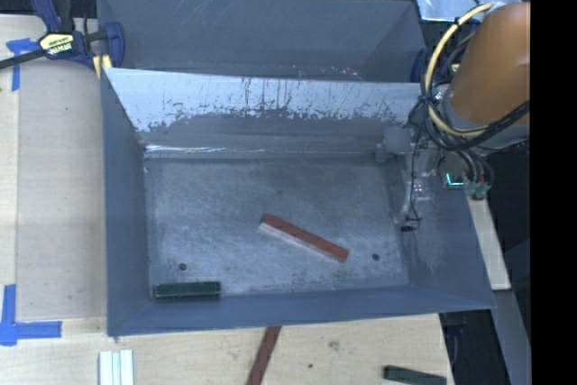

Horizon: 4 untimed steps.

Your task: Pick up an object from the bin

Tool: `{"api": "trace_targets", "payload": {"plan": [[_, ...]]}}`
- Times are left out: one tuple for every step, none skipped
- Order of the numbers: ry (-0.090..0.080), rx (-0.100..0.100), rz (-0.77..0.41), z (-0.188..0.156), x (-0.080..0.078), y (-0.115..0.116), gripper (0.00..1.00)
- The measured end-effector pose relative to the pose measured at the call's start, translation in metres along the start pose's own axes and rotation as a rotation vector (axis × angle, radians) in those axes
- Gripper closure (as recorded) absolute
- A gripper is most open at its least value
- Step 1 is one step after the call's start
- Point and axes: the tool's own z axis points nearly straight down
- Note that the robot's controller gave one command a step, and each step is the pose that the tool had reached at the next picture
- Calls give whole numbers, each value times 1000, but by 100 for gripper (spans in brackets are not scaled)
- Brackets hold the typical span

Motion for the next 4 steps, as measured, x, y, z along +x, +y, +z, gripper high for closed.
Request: {"api": "trace_targets", "payload": {"plan": [[-9,1,-2,-5,-2,0,0],[-13,2,-3,55,18,20,0],[-6,1,-213,95,26,32,0],[-8,1,-320,151,32,58,100]]}}
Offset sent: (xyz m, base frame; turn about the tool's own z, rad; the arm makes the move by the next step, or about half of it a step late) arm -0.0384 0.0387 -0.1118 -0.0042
